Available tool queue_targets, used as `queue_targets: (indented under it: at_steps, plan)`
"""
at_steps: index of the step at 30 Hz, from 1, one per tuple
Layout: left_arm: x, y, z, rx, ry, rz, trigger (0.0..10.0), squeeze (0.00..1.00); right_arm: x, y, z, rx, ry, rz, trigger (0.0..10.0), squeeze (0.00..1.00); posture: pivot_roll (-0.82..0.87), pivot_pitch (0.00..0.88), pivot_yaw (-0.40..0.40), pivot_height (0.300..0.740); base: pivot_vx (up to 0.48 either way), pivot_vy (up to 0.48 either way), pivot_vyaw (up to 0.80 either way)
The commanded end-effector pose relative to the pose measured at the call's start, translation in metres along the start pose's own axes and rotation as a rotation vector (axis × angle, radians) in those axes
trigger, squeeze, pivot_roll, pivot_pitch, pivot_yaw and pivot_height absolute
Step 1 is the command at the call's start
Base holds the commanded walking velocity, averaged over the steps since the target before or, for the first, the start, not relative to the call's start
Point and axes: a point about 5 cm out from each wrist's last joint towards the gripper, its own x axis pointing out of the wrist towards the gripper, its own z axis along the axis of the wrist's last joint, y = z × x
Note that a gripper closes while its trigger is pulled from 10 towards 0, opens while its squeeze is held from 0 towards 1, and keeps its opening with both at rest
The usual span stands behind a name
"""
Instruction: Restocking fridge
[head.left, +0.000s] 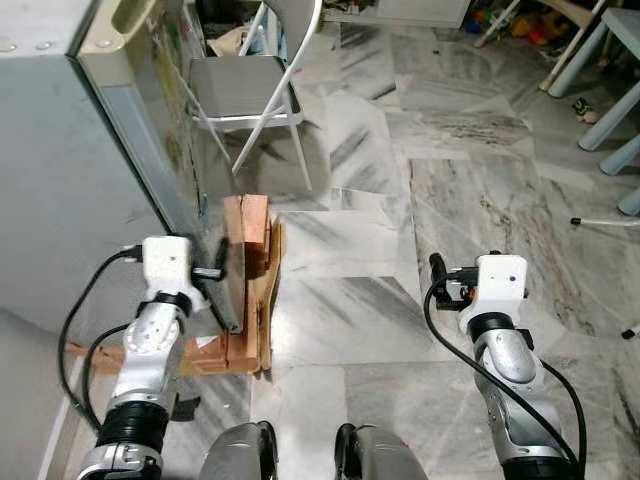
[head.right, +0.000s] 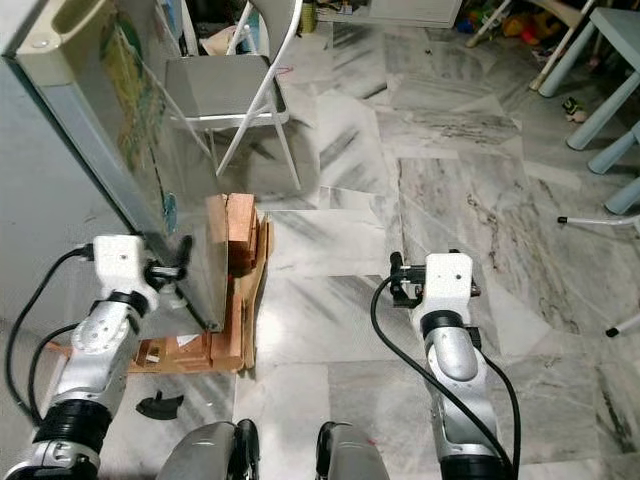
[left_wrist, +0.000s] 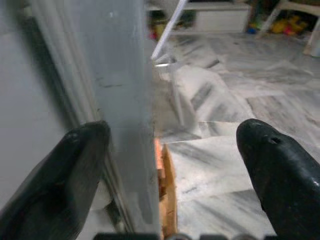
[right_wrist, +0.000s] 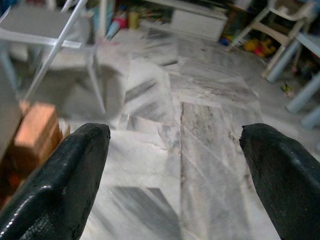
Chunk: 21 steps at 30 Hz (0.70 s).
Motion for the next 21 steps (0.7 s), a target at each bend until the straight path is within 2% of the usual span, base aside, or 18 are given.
queue_targets:
  at_steps: [1,2,3,6,7,8,10,11,13,15,17,18,19,21]
  plan:
    - [0.011,-0.035,0.009,0.045,-0.046,-0.166,10.0,0.0,0.0,0.002,-0.019,-0.028,0.123,0.01,10.0,0.0,0.02,0.135,-0.056,0.74,0.0,0.0,0.0]
    - [0.017,-0.052,0.014,0.052,-0.066,-0.234,10.0,0.0,-0.001,-0.001,-0.03,-0.018,0.207,-0.005,10.0,0.0,0.02,0.133,-0.056,0.74,0.0,0.0,0.0]
    - [0.02,-0.057,0.017,0.055,-0.074,-0.256,10.0,0.0,0.0,-0.002,-0.033,-0.005,0.229,-0.012,10.0,0.0,0.02,0.133,-0.056,0.74,0.0,0.0,0.0]
    - [0.028,-0.07,0.025,0.047,-0.097,-0.3,10.0,0.0,0.001,-0.005,-0.035,-0.027,0.249,-0.006,10.0,0.0,0.01,0.13,-0.055,0.74,0.0,0.0,0.0]
    - [0.033,-0.085,0.035,0.051,-0.128,-0.373,10.0,0.0,-0.001,-0.006,-0.036,-0.04,0.253,0.001,10.0,0.0,0.01,0.127,-0.051,0.74,0.0,0.0,0.0]
    - [0.034,-0.092,0.039,0.053,-0.142,-0.405,10.0,0.0,-0.002,-0.006,-0.037,-0.038,0.256,0.003,10.0,0.0,0.01,0.127,-0.051,0.74,0.0,0.0,0.0]
    - [0.034,-0.108,0.047,0.054,-0.169,-0.487,10.0,0.0,-0.004,-0.006,-0.038,-0.034,0.26,0.005,10.0,0.0,0.01,0.127,-0.048,0.74,0.0,0.0,0.0]
    - [0.029,-0.124,0.052,0.068,-0.194,-0.585,10.0,0.0,-0.004,-0.005,-0.038,-0.037,0.261,0.005,10.0,0.0,0.01,0.126,-0.043,0.74,0.0,0.0,0.0]
    - [0.025,-0.133,0.054,0.091,-0.216,-0.627,10.0,0.0,-0.003,-0.005,-0.038,-0.037,0.264,0.005,10.0,0.0,0.01,0.124,-0.039,0.74,0.0,0.0,0.0]
    - [0.024,-0.134,0.054,0.096,-0.221,-0.631,10.0,0.0,-0.003,-0.004,-0.038,-0.037,0.265,0.005,10.0,0.0,0.01,0.124,-0.039,0.74,0.0,0.0,0.0]
    - [0.026,-0.124,0.045,0.09,-0.194,-0.585,10.0,0.0,-0.002,-0.003,-0.038,-0.026,0.276,0.003,10.0,0.0,0.0,0.124,-0.036,0.74,0.0,0.0,0.0]
    - [0.027,-0.106,0.036,0.079,-0.154,-0.515,10.0,0.0,-0.002,-0.003,-0.038,-0.021,0.278,0.001,10.0,0.0,0.01,0.125,-0.037,0.74,0.0,0.0,0.0]
    - [0.027,-0.106,0.036,0.079,-0.154,-0.515,10.0,0.0,-0.002,-0.003,-0.038,-0.021,0.278,0.001,10.0,0.0,0.01,0.125,-0.037,0.74,0.0,0.0,0.0]
    - [0.021,-0.075,0.023,0.074,-0.103,-0.416,10.0,0.0,-0.003,-0.003,-0.039,-0.014,0.279,0.004,10.0,0.0,0.01,0.127,-0.038,0.74,0.0,0.0,0.0]
